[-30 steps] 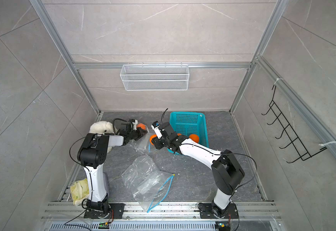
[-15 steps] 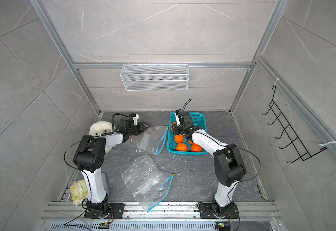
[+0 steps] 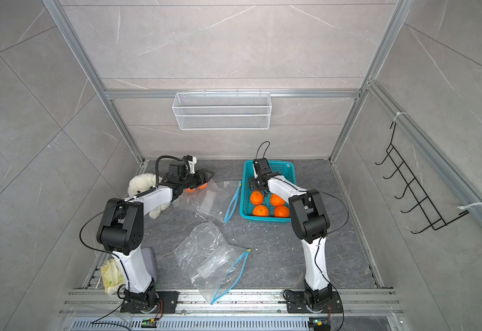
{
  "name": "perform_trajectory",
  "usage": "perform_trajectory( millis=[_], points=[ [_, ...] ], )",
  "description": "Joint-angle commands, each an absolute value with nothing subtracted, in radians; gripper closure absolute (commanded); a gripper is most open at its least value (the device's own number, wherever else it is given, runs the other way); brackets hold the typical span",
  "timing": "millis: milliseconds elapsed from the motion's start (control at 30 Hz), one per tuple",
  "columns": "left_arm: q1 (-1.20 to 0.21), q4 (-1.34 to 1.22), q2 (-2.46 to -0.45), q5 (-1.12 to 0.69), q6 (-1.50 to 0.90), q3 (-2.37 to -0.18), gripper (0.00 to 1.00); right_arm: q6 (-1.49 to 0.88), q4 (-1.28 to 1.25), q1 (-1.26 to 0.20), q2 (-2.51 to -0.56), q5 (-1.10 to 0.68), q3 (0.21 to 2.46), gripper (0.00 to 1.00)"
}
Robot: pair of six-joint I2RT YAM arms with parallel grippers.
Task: Open the zip-top bag and take out the orange
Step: Place the orange in the basket.
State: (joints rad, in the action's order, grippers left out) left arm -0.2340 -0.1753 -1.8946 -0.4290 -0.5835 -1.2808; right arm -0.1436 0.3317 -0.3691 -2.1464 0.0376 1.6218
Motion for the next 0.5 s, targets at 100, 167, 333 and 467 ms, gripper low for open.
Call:
perform_trajectory(
  millis=[100, 167, 333, 467],
  points=[
    [-0.206, -0.050, -1.880, -0.265, -0.454, -1.372, 0.31, -0.158, 0.374, -0.362, -2.162, 0.006, 1.641, 0.45],
    [-0.194, -0.038, -1.905, -0.251, -0.436, -1.398, 0.31, -0.152, 0.363, -0.361, -2.144, -0.014, 1.630, 0.34],
    [-0.163, -0.029, -2.001, -0.289, -0.433, -1.471, 0.32, -0.136, 0.302, -0.361, -2.046, -0.016, 1.564, 0.09],
    [-0.162, -0.032, -2.077, -0.315, -0.440, -1.515, 0.40, -0.112, 0.183, -0.367, -1.893, -0.047, 1.419, 0.17]
  ],
)
